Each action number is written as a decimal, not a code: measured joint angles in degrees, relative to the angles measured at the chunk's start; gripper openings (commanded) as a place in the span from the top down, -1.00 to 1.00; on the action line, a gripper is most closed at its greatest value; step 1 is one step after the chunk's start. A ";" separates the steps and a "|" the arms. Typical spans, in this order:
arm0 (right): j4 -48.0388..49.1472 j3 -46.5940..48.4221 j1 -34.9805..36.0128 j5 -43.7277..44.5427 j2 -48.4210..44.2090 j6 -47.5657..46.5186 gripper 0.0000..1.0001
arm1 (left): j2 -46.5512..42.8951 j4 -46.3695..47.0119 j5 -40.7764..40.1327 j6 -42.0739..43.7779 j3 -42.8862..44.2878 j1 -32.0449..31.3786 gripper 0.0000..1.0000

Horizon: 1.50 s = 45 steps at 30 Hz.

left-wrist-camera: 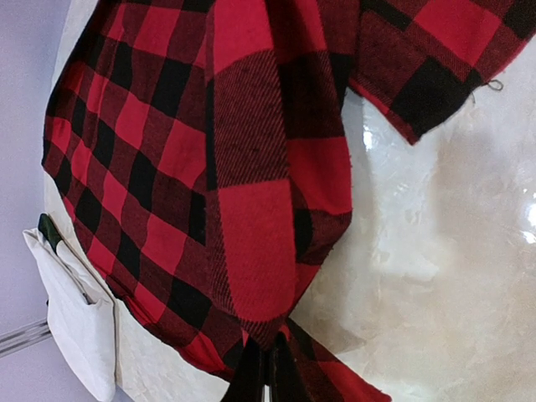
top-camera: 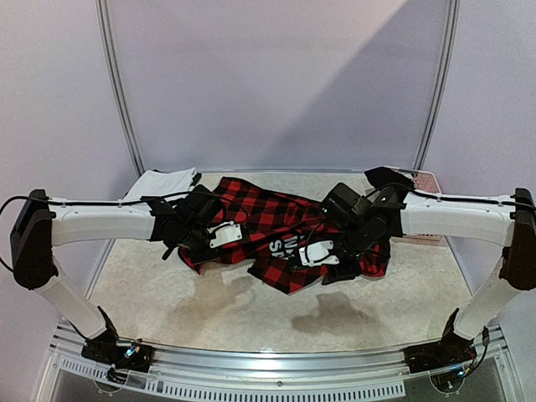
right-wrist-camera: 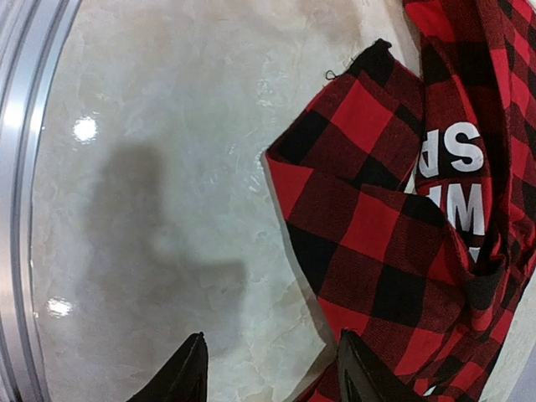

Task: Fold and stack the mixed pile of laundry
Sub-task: Adjust the flattened shirt at the center of the board.

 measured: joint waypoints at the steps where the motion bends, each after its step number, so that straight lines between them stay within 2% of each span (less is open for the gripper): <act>1: 0.76 -0.09 0.00 0.61 0.42 -0.33 -0.07 | 0.00 0.02 0.00 0.02 -0.02 0.00 1.00; 9: 8.59 0.39 0.00 2.71 8.76 -2.62 -0.19 | 0.00 0.07 0.00 0.00 -0.07 0.00 1.00; 16: 10.54 0.42 0.02 4.22 15.04 -4.72 -0.23 | -0.15 0.09 0.00 0.00 -0.07 0.00 1.00; 19: 11.87 0.42 0.15 5.79 16.31 -5.46 0.15 | -0.24 0.11 0.02 0.00 -0.07 0.00 1.00; 21: 13.25 0.50 0.28 7.80 17.25 -5.38 0.61 | -0.24 0.11 0.04 0.00 -0.07 0.00 1.00; 23: 14.14 0.94 0.42 9.25 18.25 -5.16 0.91 | -0.24 0.13 0.04 0.00 -0.07 0.00 1.00; 24: 14.40 1.25 0.42 9.73 18.73 -5.22 0.99 | -0.24 0.13 0.04 0.00 -0.07 0.00 1.00; 28: 12.87 2.27 0.46 8.94 18.34 -4.17 1.00 | -0.24 0.15 0.07 0.00 -0.07 0.00 1.00; 32: 3.72 4.11 0.52 0.35 11.65 -3.37 1.00 | -0.24 0.24 0.22 0.02 -0.07 0.00 1.00; 38: -15.13 20.65 0.87 -19.91 1.09 -1.29 0.97 | -0.15 0.28 0.22 0.02 -0.07 0.00 1.00; 45: -26.58 29.20 1.16 -36.70 -0.63 0.48 0.96 | 1.33 0.24 0.22 0.02 -0.07 0.00 1.00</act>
